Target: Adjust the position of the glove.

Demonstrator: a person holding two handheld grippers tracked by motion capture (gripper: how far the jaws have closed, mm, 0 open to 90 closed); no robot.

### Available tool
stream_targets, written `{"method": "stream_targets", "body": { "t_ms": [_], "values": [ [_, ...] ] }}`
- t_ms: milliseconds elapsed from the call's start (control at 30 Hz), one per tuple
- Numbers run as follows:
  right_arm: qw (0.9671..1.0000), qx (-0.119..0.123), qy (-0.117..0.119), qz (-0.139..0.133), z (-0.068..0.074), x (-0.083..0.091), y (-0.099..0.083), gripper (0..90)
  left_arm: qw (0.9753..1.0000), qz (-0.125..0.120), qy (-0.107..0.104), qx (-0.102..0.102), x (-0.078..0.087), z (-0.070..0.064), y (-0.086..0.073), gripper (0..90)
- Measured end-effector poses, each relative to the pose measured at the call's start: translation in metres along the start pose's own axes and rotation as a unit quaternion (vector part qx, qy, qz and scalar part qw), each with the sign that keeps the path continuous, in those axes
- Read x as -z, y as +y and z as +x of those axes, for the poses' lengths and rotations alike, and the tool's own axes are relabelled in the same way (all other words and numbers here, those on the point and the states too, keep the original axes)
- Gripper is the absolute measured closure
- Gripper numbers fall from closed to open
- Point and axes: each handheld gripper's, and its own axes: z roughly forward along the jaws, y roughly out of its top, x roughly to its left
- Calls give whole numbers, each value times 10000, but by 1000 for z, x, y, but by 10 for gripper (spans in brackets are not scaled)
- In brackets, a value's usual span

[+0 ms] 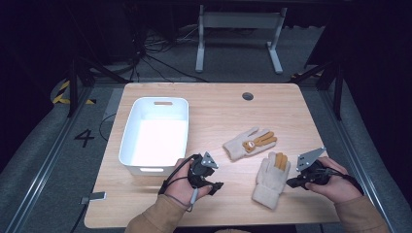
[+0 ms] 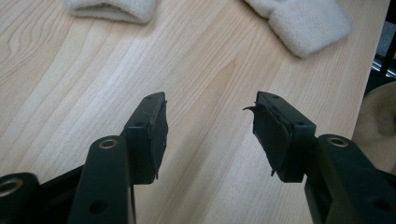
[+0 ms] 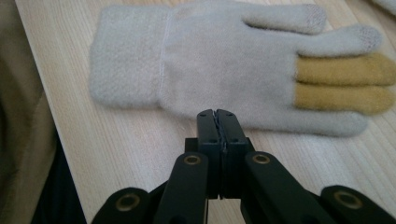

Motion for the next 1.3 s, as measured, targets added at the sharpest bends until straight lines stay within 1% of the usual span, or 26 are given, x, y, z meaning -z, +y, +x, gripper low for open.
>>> {"method": "stream_targets", "body": {
  "t_ms": [100,233,300,433,533,633,733,800,900,1033,1300],
  "values": [
    [10000,26,29,19,1,0,-1,900,10000,-58,21,12,1,0,1,456],
    [9999,99,115,26,3,-1,0,900,10000,-60,-5,23,2,0,2,455],
    [9998,68,165,60,5,-4,1,900,10000,-61,7,-6,1,0,2,455],
    [9992,233,292,129,9,-11,6,900,10000,-38,-37,-20,0,-3,3,454],
    [9985,328,386,188,12,-13,6,900,10000,-47,-51,-47,-1,-3,4,454],
    [9982,358,439,219,14,-15,6,900,10000,-25,-46,-56,-2,-2,4,453],
    [9974,401,529,261,15,-18,6,900,10000,-50,-2,-29,-2,-2,4,452],
    [9965,474,596,347,16,-20,7,900,10000,-91,-6,-14,-1,-2,4,452],
    [9948,520,755,441,19,-24,8,900,9999,-105,-1,-19,-1,-2,5,452],
    [9935,587,804,559,22,-30,10,900,9999,-107,4,-17,-1,-2,5,451],
    [9938,593,767,537,22,-32,11,900,9999,-107,20,25,-1,-1,4,446]
  ]
}}
